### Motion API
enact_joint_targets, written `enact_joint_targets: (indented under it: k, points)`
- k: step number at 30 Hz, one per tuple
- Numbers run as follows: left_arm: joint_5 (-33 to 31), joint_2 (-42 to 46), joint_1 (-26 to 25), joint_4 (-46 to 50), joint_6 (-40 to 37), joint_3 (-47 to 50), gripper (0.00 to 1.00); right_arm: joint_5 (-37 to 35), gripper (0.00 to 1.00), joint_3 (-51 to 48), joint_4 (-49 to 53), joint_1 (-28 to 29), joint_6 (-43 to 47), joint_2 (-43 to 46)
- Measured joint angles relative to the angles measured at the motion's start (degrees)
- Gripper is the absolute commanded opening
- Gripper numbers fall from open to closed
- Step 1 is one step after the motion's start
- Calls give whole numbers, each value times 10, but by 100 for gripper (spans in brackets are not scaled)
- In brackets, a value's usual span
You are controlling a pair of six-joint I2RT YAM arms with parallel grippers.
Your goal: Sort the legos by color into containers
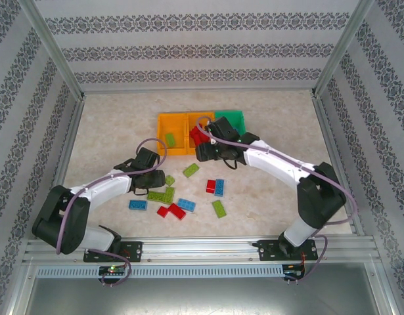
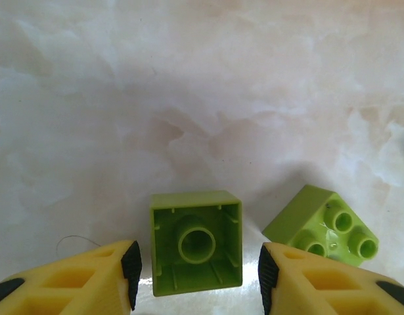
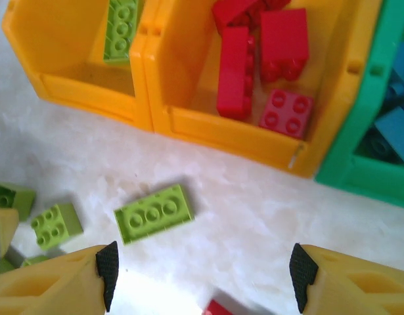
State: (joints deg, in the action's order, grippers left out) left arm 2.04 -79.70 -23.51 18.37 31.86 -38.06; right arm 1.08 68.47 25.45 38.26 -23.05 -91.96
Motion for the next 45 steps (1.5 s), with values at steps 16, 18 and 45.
enact_joint_targets:
  k: [16, 18, 45]
  points:
    - [-10, -29, 0, 8, -24, -46, 25, -82, 75, -249, 17, 153, -80, 162]
    - [-14, -23, 0, 21, -32, -79, 25, -93, 76, -260, 15, 178, -97, 165]
    - [3, -293, 33, 64, -122, -438, 75, -123, 42, -269, -19, 243, -188, 48]
